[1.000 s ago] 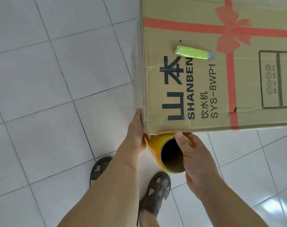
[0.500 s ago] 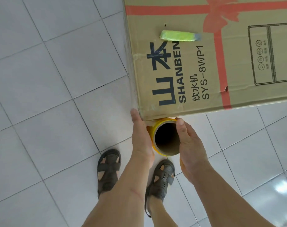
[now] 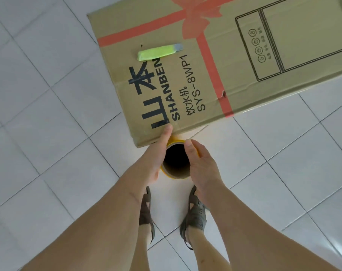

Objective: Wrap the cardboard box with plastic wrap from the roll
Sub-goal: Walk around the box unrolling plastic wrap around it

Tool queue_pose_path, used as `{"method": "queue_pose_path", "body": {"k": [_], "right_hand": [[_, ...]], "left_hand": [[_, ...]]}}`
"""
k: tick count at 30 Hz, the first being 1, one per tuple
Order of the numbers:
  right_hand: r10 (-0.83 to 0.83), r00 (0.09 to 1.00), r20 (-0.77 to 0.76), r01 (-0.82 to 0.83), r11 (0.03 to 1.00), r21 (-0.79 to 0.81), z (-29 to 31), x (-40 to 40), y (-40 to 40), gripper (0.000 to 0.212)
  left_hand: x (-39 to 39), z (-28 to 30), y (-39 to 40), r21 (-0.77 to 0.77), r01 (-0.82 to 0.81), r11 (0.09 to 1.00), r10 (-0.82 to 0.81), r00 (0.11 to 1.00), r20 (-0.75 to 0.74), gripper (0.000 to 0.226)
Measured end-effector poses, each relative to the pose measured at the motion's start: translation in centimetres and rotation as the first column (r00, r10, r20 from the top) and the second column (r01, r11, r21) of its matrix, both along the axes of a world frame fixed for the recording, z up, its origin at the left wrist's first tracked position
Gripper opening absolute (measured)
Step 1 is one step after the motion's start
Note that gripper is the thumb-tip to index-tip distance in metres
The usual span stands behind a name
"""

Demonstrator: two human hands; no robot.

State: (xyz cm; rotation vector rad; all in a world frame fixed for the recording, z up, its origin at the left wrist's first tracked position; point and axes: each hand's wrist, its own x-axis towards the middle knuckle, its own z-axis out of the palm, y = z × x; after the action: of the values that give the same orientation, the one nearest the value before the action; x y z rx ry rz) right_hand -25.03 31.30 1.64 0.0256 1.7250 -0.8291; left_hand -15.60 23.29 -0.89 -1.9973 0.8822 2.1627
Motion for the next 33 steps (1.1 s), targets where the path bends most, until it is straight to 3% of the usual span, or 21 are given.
{"method": "queue_pose_path", "body": {"k": [4,7,9,12,14,18,20,24,27,30,33], "right_hand": [[0.036,0.999,0.024,-0.036,0.999,0.002,-0.5,-1.1,-0.3,0.036],[0.114,0.994,0.005,-0.114,0.994,-0.006,-0.8,-2.6,0.0,0.032],[0.062,0.998,-0.006,-0.062,0.998,0.002,-0.8,-3.4,-0.1,0.046],[-0.053,0.998,0.021,0.054,0.999,-0.007,-0.5,-3.5,-0.1,0.043],[-0.082,0.996,0.042,0.082,0.997,0.01,-0.1,-3.3,-0.2,0.041],[-0.013,0.997,-0.075,0.021,0.995,0.095,-0.4,-4.2,-0.2,0.056],[-0.016,0.993,-0.115,0.027,0.994,0.102,-0.5,-5.1,-0.4,0.058],[-0.147,0.989,-0.003,0.147,0.989,0.032,-0.7,-6.6,0.2,0.057],[-0.133,0.99,0.049,0.132,0.991,0.02,-0.7,-7.3,0.5,0.039],[-0.056,0.996,-0.069,0.057,0.998,0.014,-0.6,-8.7,0.7,0.033],[-0.026,0.997,-0.074,0.026,1.0,0.004,-0.5,-10.2,0.8,0.035]], "left_hand": [[-0.2,-0.4,0.2,0.119,-0.046,0.992,0.052,0.997,-0.05,0.08],[-0.1,-1.0,0.9,0.208,-0.047,0.977,0.07,0.992,-0.106,0.103],[-0.9,-1.6,1.2,0.209,-0.097,0.973,0.119,0.988,-0.096,0.118],[-2.5,-1.4,1.0,0.098,-0.166,0.981,0.174,0.982,-0.076,0.095],[-3.0,-0.9,0.8,0.108,-0.167,0.98,0.178,0.979,-0.102,0.081],[-2.9,-0.9,1.3,0.252,-0.13,0.959,0.178,0.968,-0.179,0.105],[-3.5,-1.0,1.6,0.25,-0.09,0.964,0.137,0.975,-0.177,0.111],[-5.6,-1.2,0.9,0.103,-0.034,0.994,0.042,0.997,-0.07,0.077],[-6.4,-1.1,1.0,0.15,-0.045,0.988,0.063,0.991,-0.119,0.091],[-6.9,-0.7,2.0,0.214,-0.076,0.974,0.12,0.973,-0.198,0.102],[-8.5,-0.4,2.2,0.175,-0.055,0.983,0.078,0.988,-0.132,0.115]]}}
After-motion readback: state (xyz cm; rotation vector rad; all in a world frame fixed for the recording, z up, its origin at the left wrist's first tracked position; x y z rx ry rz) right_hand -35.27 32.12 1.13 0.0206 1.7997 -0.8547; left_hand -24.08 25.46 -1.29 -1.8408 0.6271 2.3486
